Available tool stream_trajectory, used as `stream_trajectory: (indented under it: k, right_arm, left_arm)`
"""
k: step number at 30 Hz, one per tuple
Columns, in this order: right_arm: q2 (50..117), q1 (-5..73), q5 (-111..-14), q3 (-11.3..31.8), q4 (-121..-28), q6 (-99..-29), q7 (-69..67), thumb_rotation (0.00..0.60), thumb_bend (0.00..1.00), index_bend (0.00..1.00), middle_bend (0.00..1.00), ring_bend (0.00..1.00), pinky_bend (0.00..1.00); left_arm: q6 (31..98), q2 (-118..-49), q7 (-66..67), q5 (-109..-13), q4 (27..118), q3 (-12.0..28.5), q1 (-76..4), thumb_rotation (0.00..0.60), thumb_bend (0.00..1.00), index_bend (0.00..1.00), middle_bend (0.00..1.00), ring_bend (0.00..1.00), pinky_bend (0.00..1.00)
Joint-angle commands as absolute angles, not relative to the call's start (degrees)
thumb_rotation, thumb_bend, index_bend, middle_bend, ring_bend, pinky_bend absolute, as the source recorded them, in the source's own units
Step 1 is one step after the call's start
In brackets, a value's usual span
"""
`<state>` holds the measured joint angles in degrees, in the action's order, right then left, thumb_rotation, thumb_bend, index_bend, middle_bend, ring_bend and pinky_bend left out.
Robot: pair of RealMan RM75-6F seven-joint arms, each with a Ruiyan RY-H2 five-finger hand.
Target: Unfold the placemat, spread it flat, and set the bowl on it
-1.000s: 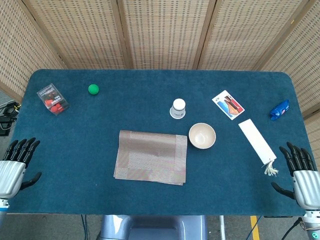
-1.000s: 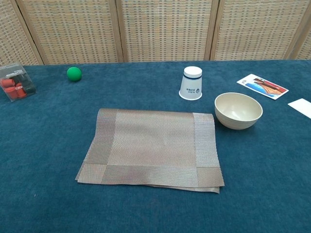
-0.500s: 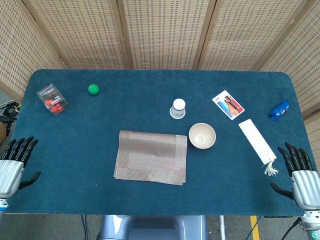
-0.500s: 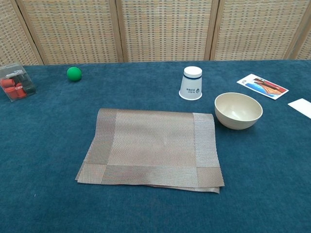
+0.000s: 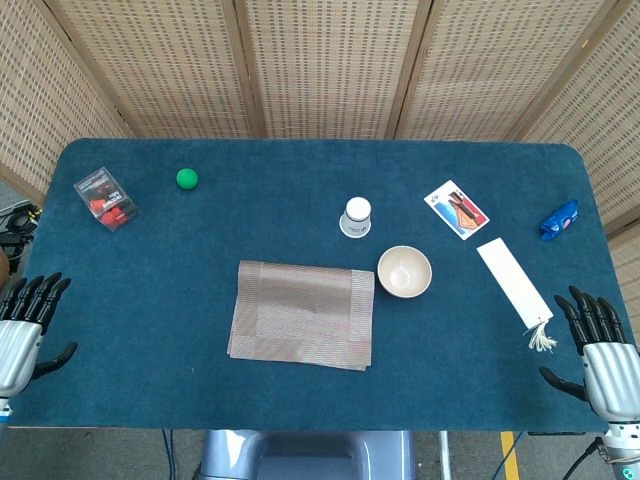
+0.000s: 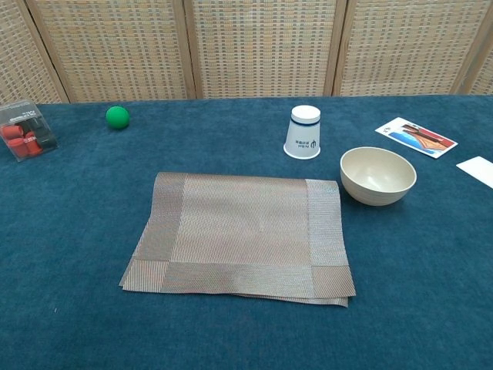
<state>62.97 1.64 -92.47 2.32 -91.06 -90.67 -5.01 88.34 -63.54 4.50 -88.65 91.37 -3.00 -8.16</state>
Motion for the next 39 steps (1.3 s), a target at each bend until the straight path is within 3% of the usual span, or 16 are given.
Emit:
stream_trajectory:
  k: [1, 14, 23, 32, 39]
  right_arm:
    - [62.97, 1.71, -92.34, 2.31, -91.02, -90.45, -4.93, 0.600, 0.09, 0.08, 0.00, 0.00, 0.00]
    - [62.68, 2.29, -91.01, 2.89, -91.09, -89.39, -6.33, 0.600, 0.09, 0.08, 0.00, 0.00, 0.00]
    - [62.05, 2.05, -91.03, 2.57, -90.93, -89.49, -8.11, 0.600, 0.09, 0.08, 0.00, 0.00, 0.00]
    - [61.67, 1.20, -91.93, 2.09, -91.41, -91.03, -8.20, 0.600, 0.09, 0.09, 0.00, 0.00, 0.00]
    - [61.15, 0.80, -91.19, 2.32, -91.18, -91.41, -9.51, 0.600, 0.09, 0.09, 0.00, 0.00, 0.00]
  left_arm:
    - [88.20, -63.43, 4.38, -88.72, 91.51, -2.84, -8.11, 0.600, 0.26, 0.00, 0.00, 0.00, 0.00]
    - [84.49, -64.97, 4.33, -89.76, 91.52, -2.49, -9.34, 0.600, 0.27, 0.00, 0.00, 0.00, 0.00]
    - [76.29, -68.70, 11.16, -90.38, 94.45, -1.43, -14.35, 0.600, 0.27, 0.00, 0.00, 0.00, 0.00]
    - [68.61, -77.99, 21.02, -89.38, 95.15, 0.46, -19.75, 0.600, 0.27, 0.12, 0.00, 0.00, 0.00]
    - [61.79, -84.87, 28.51, -84.50, 94.49, 1.42, -23.48, 0.600, 0.27, 0.06, 0.00, 0.00, 0.00]
